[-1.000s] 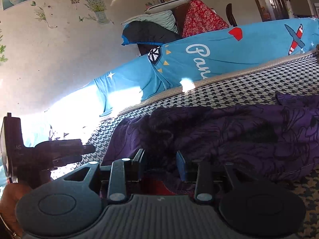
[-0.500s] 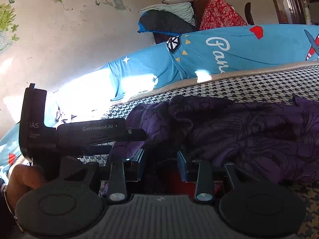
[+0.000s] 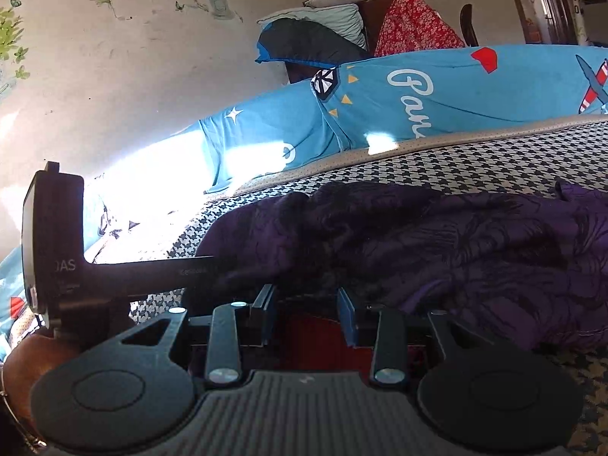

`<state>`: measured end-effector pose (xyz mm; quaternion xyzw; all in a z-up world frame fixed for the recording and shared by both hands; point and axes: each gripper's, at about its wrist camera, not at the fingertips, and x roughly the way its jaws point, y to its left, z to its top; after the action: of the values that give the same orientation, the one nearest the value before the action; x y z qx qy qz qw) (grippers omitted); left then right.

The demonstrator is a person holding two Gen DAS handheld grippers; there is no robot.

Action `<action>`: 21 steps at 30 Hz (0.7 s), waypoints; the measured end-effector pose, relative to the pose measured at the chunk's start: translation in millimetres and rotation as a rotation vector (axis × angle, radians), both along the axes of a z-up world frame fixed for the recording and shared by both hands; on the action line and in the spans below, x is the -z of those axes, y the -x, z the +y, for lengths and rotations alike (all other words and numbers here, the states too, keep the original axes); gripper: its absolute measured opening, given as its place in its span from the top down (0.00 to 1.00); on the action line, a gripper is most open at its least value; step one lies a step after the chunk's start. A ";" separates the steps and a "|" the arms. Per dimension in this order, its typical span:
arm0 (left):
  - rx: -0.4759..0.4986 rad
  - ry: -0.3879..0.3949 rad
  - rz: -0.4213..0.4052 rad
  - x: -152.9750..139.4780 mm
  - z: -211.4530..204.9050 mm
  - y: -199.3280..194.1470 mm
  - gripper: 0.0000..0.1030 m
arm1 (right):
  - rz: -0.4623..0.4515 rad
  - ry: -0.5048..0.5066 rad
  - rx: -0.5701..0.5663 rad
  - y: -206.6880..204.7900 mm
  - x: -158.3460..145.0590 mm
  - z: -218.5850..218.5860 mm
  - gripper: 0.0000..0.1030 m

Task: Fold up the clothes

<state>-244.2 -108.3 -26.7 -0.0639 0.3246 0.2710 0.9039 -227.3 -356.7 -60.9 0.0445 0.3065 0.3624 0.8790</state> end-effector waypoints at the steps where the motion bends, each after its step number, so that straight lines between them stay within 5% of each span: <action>1: -0.061 -0.006 0.006 -2.3 13.0 -0.5 0.95 | -0.002 0.004 -0.002 0.3 -0.1 0.2 0.66; 5: -0.274 -0.004 0.056 -3.5 61.8 0.4 0.94 | 0.004 0.017 -0.002 -1.8 0.5 1.4 0.66; 8: -0.346 0.022 0.075 -0.3 77.5 4.1 0.88 | 0.013 0.032 0.003 -3.3 1.9 2.1 0.66; 11: -0.351 -0.029 0.074 -2.1 67.9 3.4 0.72 | 0.012 0.041 0.004 -3.9 2.5 3.0 0.66; 13: -0.334 -0.033 0.020 -10.0 60.8 6.4 0.51 | 0.013 0.047 0.003 -4.3 2.9 3.9 0.66; 15: -0.310 -0.025 -0.050 -19.7 53.7 10.5 0.41 | 0.010 0.056 0.006 -4.0 3.5 4.6 0.66; 21: -0.227 -0.008 -0.144 -32.1 33.4 20.2 0.31 | -0.088 0.084 0.049 2.4 -2.3 2.4 0.66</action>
<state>-264.3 -74.9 5.3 -0.1157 0.2484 0.3676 0.8887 -229.7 -354.3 -58.5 -0.0009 0.2813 0.3291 0.9014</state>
